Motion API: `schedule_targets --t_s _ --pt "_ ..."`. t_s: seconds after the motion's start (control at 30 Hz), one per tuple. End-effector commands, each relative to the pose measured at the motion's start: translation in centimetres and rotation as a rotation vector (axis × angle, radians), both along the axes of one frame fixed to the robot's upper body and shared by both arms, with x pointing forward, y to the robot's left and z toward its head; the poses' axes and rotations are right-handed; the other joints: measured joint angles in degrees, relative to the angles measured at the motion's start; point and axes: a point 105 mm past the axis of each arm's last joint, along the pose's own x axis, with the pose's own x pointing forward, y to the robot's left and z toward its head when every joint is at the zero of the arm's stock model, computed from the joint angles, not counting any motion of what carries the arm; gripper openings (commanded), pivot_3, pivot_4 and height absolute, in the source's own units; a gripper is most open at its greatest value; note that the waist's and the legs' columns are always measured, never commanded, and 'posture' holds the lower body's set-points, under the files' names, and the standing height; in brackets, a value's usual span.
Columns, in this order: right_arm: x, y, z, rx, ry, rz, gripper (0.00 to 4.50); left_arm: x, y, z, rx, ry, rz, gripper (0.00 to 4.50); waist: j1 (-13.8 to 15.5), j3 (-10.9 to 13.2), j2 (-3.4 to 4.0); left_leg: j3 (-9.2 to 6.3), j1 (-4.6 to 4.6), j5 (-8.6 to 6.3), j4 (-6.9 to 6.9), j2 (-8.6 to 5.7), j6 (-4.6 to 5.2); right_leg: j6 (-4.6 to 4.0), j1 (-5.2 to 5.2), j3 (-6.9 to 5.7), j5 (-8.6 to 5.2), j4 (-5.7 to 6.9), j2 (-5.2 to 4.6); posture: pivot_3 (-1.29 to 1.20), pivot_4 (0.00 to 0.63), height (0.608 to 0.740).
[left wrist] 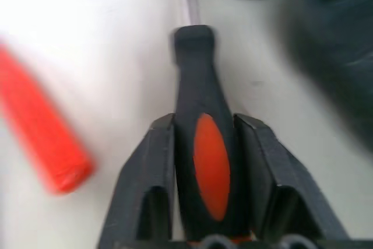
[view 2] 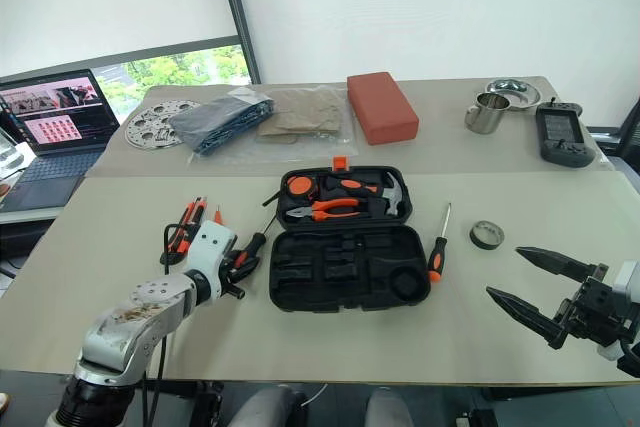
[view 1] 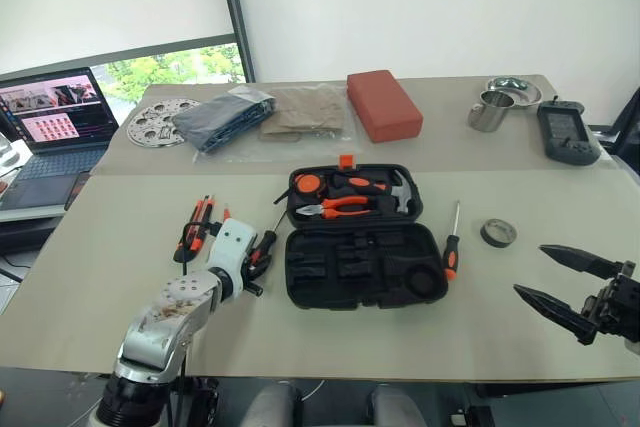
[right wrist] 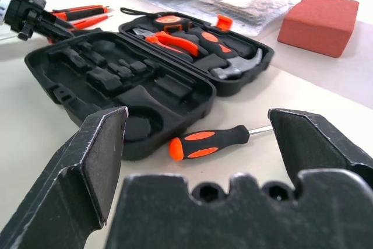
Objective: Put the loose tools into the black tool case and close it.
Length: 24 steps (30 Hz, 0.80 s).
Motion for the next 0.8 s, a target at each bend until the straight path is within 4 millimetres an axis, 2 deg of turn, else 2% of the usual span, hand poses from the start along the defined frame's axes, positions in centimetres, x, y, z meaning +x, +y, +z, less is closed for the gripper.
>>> schedule_targets --t_s 0.03,0.2,0.43,0.53,0.63,0.7,0.77,0.8 --pt "-0.5 0.5 1.5 -0.028 -0.029 0.089 4.50 -0.2 0.5 1.1 -0.008 0.012 0.023 0.99 -0.1 0.0 -0.01 0.00 -0.02 0.00 0.00 0.00 0.00 0.00 -0.01 0.00 0.00 -0.01 0.00 0.00 0.150 0.707" --pt "-1.1 0.9 1.6 -0.059 0.000 0.188 4.50 0.0 -0.3 2.0 -0.032 -0.002 -0.011 0.99 0.0 0.0 -0.02 0.01 -0.01 0.00 0.00 0.01 0.00 0.00 -0.02 0.00 0.00 -0.02 0.03 0.00 0.150 0.707" --pt "-1.1 0.3 2.3 -0.092 0.015 0.226 4.50 -0.1 0.4 2.3 -0.037 -0.002 0.019 0.99 -0.1 0.0 -0.05 0.01 -0.03 0.00 0.00 0.01 -0.01 -0.01 -0.03 0.00 0.01 -0.04 0.03 0.00 0.150 0.707" --pt "-0.7 0.6 2.9 -0.096 0.005 0.231 4.50 0.4 1.3 3.2 -0.057 -0.050 0.073 0.99 -0.1 0.0 -0.05 0.01 -0.02 0.00 0.00 0.01 -0.01 -0.02 -0.03 0.01 0.01 -0.03 0.03 0.00 0.150 0.707" --pt "-0.5 0.6 3.2 -0.096 0.000 0.230 4.50 0.9 3.4 4.0 -0.037 -0.089 0.156 0.99 0.0 0.0 -0.08 0.00 -0.02 0.00 0.00 0.01 -0.01 -0.03 -0.03 0.00 0.02 -0.03 0.03 0.00 0.150 0.707" --pt "-0.4 0.6 3.5 -0.097 -0.003 0.227 4.50 1.3 4.6 5.3 0.015 -0.165 0.174 0.99 0.0 0.1 -0.09 0.00 -0.03 0.00 0.00 0.01 -0.01 -0.03 -0.03 0.00 0.02 -0.04 0.03 0.00 0.150 0.707" --pt "-0.2 0.5 3.7 -0.097 -0.005 0.220 4.50 1.9 4.3 7.4 0.010 -0.273 0.130 0.99 0.0 0.1 -0.11 0.00 -0.05 0.01 -0.01 0.01 -0.01 -0.03 -0.06 0.00 0.02 -0.04 0.03 0.00 0.150 0.707" --pt "-0.2 0.5 3.8 -0.098 -0.005 0.218 4.50 2.3 3.2 9.2 -0.015 -0.360 0.052 0.99 0.1 0.1 -0.11 -0.01 -0.06 0.01 -0.01 0.02 -0.02 -0.04 -0.06 -0.01 0.02 -0.04 0.03 0.00 0.150 0.707"
